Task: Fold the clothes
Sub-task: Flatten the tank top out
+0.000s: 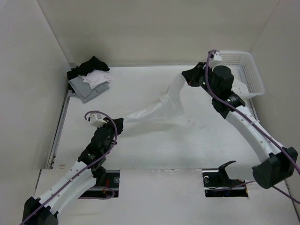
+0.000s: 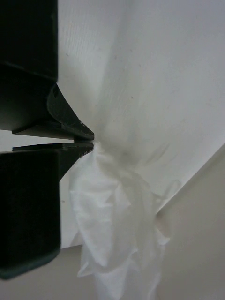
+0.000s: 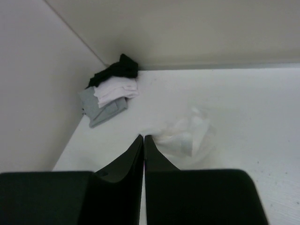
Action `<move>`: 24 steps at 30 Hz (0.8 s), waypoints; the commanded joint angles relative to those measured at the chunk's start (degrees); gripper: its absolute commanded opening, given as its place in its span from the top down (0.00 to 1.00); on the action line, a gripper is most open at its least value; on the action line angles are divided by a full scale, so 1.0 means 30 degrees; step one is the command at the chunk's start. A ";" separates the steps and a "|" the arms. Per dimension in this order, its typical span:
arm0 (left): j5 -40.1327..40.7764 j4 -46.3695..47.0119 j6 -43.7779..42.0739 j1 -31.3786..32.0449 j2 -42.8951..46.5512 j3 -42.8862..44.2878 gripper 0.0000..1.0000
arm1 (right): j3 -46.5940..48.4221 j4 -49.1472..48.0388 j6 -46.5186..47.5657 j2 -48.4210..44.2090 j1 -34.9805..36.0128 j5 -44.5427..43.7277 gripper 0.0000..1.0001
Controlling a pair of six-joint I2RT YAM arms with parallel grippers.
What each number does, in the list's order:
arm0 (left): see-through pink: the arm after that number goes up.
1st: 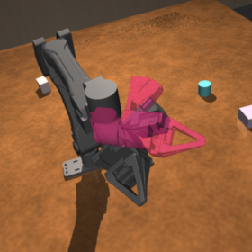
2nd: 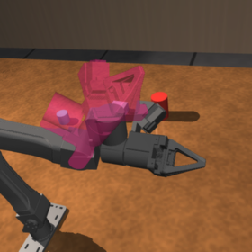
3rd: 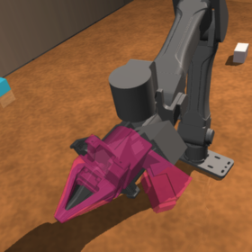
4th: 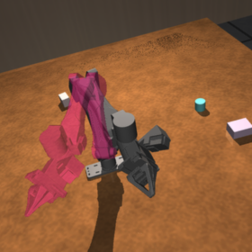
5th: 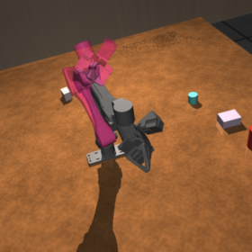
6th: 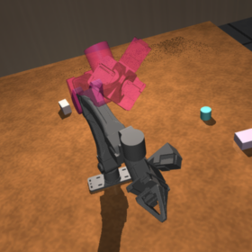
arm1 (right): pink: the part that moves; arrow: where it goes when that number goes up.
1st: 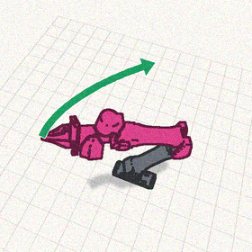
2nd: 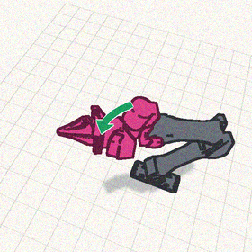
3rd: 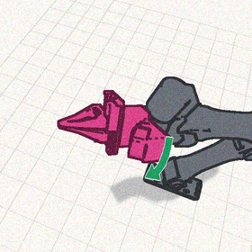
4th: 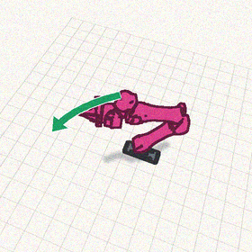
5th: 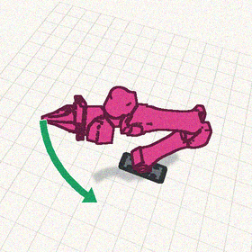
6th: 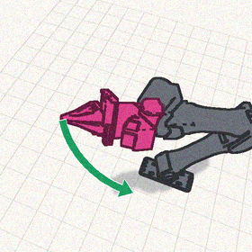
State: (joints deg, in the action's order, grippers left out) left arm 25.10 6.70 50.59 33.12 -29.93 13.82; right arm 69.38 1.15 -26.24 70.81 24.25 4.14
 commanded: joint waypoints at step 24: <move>-0.2243 0.3861 0.0481 -0.2647 -0.5139 -0.1826 0.93 | -0.6687 -0.3749 -0.2678 0.4727 0.2094 -0.1206 0.92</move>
State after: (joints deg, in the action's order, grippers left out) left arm 20.08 14.85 51.66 26.04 -45.76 8.23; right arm 54.85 -8.86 -31.90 82.41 28.29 -0.69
